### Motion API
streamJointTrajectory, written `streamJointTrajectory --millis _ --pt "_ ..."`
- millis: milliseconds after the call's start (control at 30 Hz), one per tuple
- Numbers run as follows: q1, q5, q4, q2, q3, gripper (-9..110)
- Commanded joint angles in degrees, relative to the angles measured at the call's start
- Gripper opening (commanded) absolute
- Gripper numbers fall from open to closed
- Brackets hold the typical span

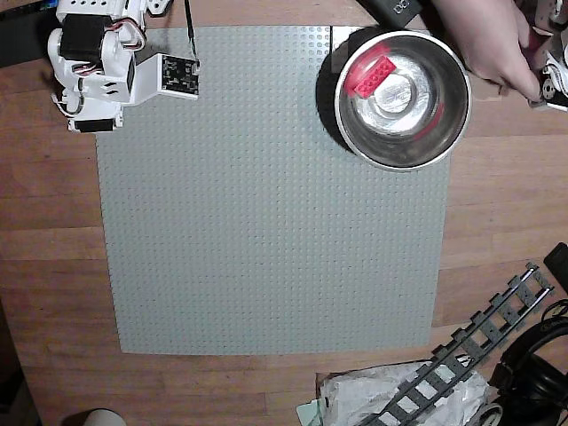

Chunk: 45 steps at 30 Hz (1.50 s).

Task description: Grasp a lego block and put it in the bin.

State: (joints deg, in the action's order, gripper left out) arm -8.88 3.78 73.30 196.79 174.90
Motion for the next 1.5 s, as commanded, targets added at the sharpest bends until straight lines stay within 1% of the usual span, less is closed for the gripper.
streamJointTrajectory --millis 0,333,600,1467 --pt "-0.7 0.5 0.3 0.9 0.1 0" --pt "-0.9 0.5 0.2 0.9 0.2 0" --pt "1.0 0.5 0.2 0.9 0.2 0" --pt "0.1 0.3 0.2 0.9 0.2 0"
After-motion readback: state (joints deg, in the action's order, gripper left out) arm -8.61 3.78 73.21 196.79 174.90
